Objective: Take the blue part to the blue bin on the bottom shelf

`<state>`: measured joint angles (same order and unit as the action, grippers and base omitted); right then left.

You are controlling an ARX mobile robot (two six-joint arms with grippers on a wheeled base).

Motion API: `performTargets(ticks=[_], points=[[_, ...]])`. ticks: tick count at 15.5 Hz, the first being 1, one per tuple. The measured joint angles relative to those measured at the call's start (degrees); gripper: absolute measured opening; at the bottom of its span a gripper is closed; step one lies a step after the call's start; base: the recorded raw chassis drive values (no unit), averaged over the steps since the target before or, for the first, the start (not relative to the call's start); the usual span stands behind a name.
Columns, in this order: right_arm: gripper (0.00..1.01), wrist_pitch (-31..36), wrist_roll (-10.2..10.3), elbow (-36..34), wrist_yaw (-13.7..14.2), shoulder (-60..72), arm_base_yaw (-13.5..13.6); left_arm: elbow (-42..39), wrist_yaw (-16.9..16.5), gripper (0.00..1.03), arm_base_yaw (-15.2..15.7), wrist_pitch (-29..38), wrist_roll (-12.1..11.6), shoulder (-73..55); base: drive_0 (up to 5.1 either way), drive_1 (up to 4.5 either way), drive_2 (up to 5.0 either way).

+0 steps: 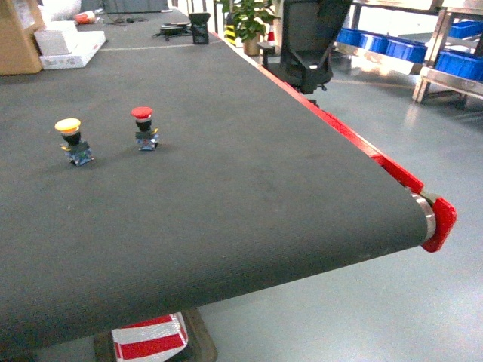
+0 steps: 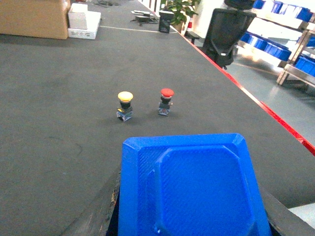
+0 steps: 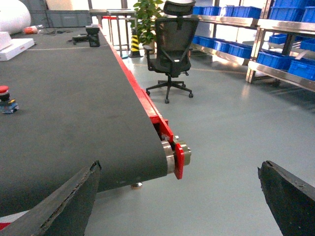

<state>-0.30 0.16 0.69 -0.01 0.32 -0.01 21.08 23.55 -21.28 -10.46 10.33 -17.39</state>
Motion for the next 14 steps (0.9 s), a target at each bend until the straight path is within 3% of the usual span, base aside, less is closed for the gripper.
performTargets(ticks=[14], points=[[0.98, 0.0, 0.0, 0.0, 0.0, 0.0, 0.0, 0.0, 0.0, 0.44, 0.0, 0.0, 0.0, 0.0, -1.6, -1.59, -1.6]])
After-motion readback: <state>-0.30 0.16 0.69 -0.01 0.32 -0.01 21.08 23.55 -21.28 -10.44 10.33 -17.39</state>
